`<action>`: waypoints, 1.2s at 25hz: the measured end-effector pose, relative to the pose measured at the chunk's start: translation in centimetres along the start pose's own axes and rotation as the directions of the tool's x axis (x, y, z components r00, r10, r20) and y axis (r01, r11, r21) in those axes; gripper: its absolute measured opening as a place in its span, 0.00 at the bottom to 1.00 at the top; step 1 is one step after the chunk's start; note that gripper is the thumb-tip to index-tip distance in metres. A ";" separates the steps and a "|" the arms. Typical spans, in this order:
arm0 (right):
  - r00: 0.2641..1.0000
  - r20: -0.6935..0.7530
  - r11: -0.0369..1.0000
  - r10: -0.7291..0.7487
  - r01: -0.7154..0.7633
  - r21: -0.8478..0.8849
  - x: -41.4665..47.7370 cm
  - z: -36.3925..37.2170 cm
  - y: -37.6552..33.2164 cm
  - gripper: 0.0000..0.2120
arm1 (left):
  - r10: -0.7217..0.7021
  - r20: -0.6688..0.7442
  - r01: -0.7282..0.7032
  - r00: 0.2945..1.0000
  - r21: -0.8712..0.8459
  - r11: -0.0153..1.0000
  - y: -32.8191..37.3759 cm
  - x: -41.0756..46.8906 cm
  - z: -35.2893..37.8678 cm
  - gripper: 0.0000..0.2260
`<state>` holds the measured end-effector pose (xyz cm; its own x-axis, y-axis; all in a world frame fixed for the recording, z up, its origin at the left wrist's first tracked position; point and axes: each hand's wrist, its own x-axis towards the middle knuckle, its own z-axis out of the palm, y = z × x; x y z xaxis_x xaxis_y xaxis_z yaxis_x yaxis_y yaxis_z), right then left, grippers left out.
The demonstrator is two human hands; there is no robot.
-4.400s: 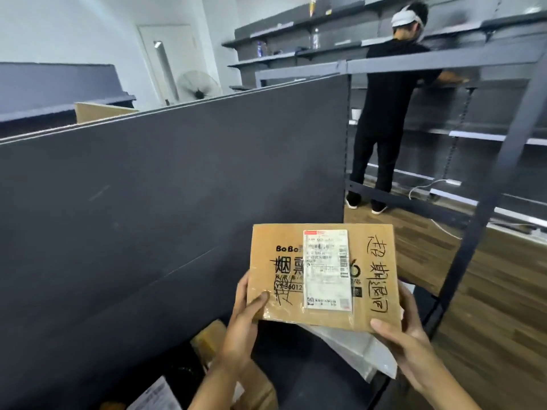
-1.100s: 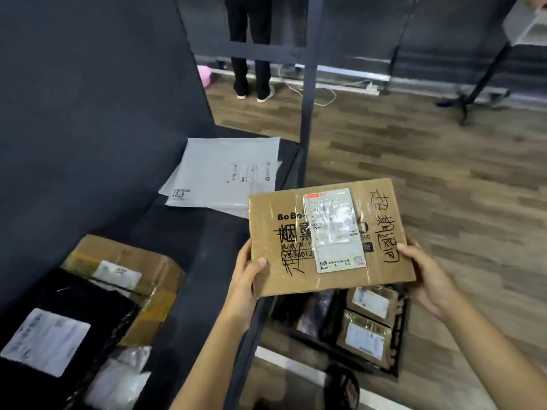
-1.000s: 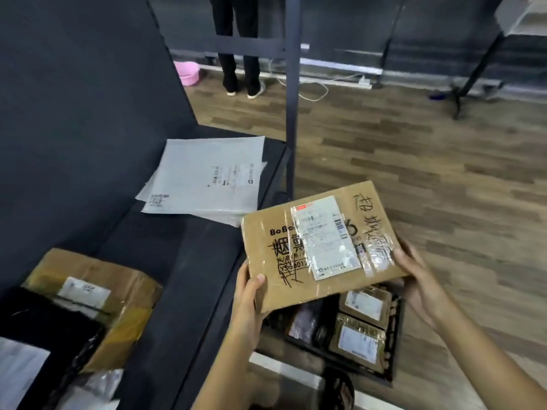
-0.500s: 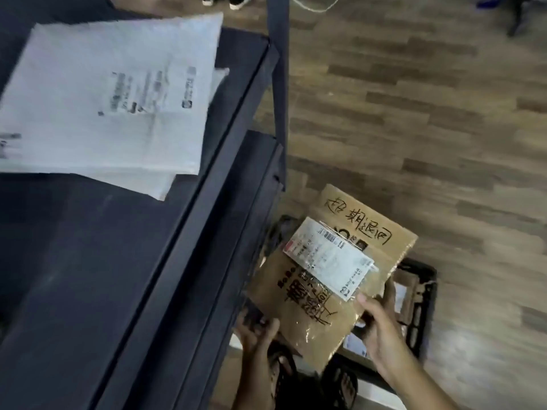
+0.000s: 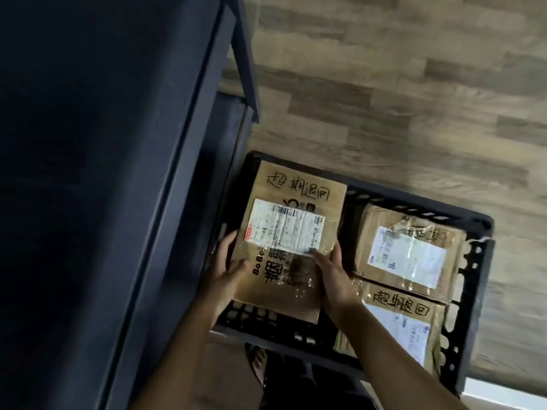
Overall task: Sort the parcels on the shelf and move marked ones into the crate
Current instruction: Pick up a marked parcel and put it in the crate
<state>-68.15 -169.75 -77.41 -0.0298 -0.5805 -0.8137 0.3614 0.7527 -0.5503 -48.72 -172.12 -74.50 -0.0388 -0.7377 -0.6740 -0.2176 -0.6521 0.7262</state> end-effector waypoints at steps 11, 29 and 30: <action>0.952 -0.294 0.897 0.081 -0.199 -0.394 7.0 1.0 5.2 0.35 | -0.091 -0.057 0.104 0.994 0.285 0.953 -7.7 8.3 4.5 0.32; 0.959 -0.276 0.797 0.067 -0.218 -0.564 -0.8 4.0 -2.7 0.36 | 0.224 -0.183 -0.084 0.957 0.566 0.820 -2.0 -0.4 6.1 0.30; 0.963 -0.267 0.794 0.031 -0.186 -0.578 -3.2 4.5 -4.3 0.35 | 0.228 -0.183 -0.084 0.956 0.574 0.814 0.1 -2.5 5.5 0.30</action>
<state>-65.37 -172.53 -71.58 -0.2662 -0.4532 -0.8507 -0.2462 0.8853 -0.3946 -53.99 -169.36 -73.49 0.0923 -0.8859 -0.4546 -0.7340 -0.3690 0.5701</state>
